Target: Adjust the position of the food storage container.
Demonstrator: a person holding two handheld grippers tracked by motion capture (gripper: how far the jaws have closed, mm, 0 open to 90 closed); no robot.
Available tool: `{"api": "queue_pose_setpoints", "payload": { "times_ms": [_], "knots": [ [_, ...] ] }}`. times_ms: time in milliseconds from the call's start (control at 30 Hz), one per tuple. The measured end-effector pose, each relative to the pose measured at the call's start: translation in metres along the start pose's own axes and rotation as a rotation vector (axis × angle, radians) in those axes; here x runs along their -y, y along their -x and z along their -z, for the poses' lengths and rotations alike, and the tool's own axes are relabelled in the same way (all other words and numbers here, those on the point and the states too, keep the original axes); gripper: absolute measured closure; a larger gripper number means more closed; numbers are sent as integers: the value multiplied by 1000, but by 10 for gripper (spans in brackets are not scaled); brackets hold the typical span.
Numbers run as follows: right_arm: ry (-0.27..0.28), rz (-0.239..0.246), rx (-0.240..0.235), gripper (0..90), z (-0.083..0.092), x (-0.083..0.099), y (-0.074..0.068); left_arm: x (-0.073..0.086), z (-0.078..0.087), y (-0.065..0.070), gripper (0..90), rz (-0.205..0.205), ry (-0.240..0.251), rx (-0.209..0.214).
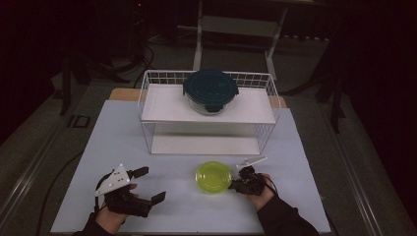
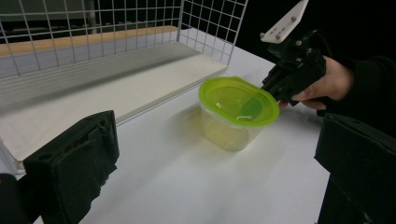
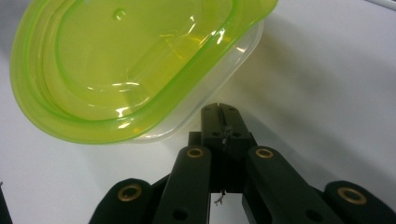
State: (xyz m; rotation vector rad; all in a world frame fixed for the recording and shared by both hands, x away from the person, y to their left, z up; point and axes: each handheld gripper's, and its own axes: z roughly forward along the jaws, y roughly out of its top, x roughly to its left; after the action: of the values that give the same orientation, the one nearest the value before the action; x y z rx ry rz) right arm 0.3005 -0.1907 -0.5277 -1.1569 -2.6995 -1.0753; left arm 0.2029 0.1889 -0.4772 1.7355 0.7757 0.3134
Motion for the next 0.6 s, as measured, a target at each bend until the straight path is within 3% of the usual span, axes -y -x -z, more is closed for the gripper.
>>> {"api": "queue_pose_setpoints", "payload": {
  "times_ms": [600],
  "knots": [
    [-11, 24, -28, 900, -15, -9, -14, 1, -1, 0, 0, -4, -7, 8]
  ]
}}
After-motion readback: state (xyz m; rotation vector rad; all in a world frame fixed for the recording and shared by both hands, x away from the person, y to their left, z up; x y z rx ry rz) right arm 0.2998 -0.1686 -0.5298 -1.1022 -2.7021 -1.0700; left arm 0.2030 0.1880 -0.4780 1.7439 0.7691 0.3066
